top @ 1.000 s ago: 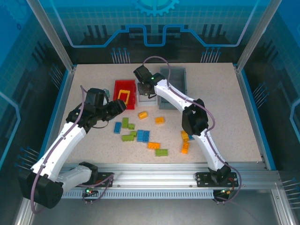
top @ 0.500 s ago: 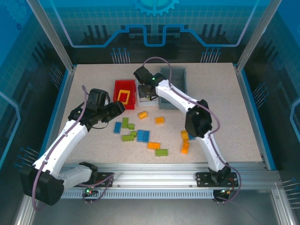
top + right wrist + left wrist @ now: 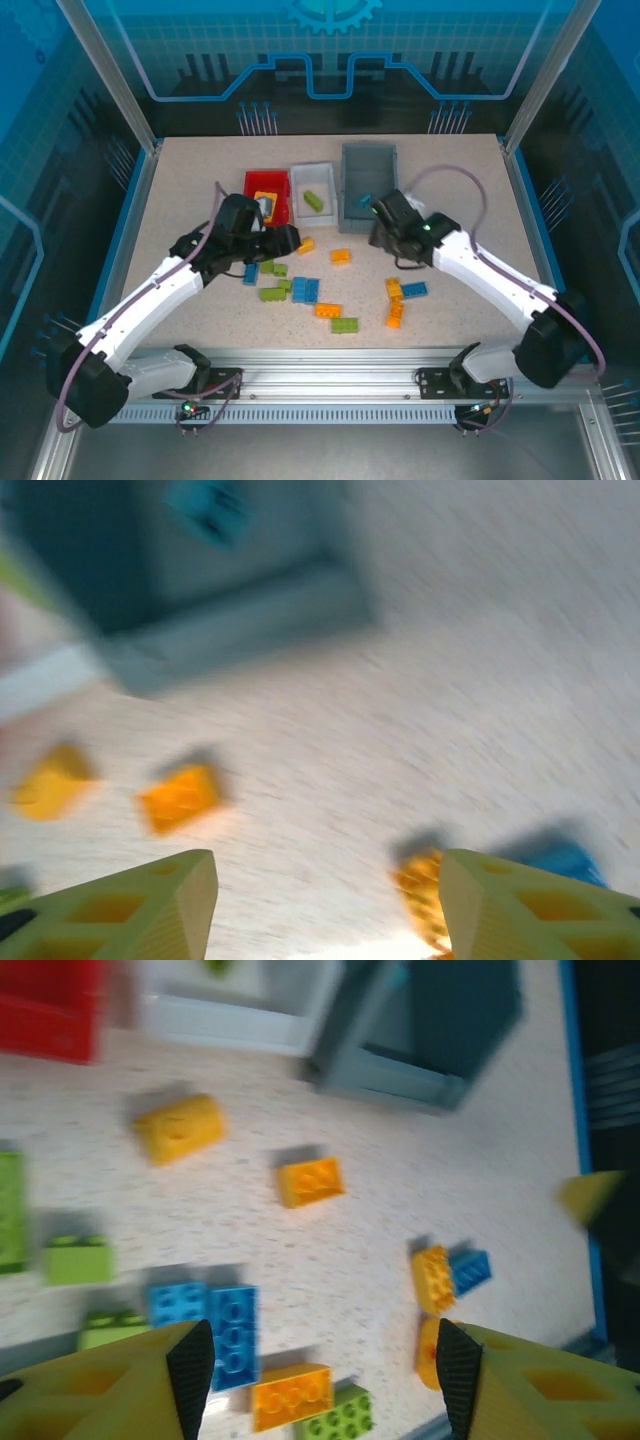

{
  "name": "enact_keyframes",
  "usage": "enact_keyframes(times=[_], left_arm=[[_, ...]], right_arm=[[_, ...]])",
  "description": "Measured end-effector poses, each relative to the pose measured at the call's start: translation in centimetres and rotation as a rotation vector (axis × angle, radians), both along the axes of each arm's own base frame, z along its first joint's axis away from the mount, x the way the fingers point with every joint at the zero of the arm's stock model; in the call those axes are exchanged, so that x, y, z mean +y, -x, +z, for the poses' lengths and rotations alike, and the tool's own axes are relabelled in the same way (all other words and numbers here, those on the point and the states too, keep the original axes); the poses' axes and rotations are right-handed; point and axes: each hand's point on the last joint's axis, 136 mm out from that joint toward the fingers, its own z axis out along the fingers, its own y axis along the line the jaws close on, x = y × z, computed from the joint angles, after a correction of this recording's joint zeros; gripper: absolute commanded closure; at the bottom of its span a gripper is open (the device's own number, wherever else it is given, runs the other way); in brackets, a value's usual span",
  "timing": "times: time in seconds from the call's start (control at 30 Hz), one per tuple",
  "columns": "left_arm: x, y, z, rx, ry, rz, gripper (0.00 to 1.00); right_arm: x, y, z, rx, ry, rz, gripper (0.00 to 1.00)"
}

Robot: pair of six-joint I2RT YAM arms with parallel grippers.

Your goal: Sort the legos into containers by color

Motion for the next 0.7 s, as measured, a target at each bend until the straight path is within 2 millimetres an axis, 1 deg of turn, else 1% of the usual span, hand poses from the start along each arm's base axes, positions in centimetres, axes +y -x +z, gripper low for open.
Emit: enact_keyframes(times=[0.03,0.1,0.13,0.2,0.27,0.33,0.4,0.5,0.6,0.7], left_arm=[[-1.3,0.5,0.1,-0.021,0.009,-0.043,0.31],[-3.9,1.5,0.2,-0.057,0.022,-0.126,0.3],[-5.0,1.9,0.3,-0.074,0.026,-0.164,0.29],[-7.1,2.8,0.4,-0.101,0.037,-0.228,0.28],[-8.5,3.5,0.3,-0.12,0.037,-0.277,0.28],[-9.5,3.9,-0.1,-0.122,0.032,-0.307,0.28],[-9.9,4.0,-0.4,-0.121,0.028,-0.315,0.29],[-10.0,3.9,-0.5,-0.13,0.021,-0.317,0.28],[-10.2,3.9,-0.4,-0.142,0.021,-0.321,0.29],[-10.3,4.0,-0.4,-0.144,0.018,-0.325,0.29]], right_arm=[[-1.7,1.3,-2.0,0.056,-0.019,-0.075,0.32],[-4.0,3.7,-5.3,0.152,-0.051,-0.197,0.3],[-4.7,4.7,-6.7,0.197,-0.068,-0.247,0.29],[-5.4,6.0,-8.4,0.261,-0.11,-0.329,0.28],[-5.6,6.6,-9.1,0.294,-0.155,-0.393,0.25],[-5.2,6.3,-9.2,0.3,-0.212,-0.439,0.25],[-4.7,5.9,-9.3,0.304,-0.254,-0.469,0.25],[-4.6,5.3,-10.1,0.319,-0.302,-0.524,0.25],[-5.2,5.0,-11.2,0.351,-0.332,-0.582,0.28],[-5.6,4.9,-12.2,0.381,-0.352,-0.626,0.38]])
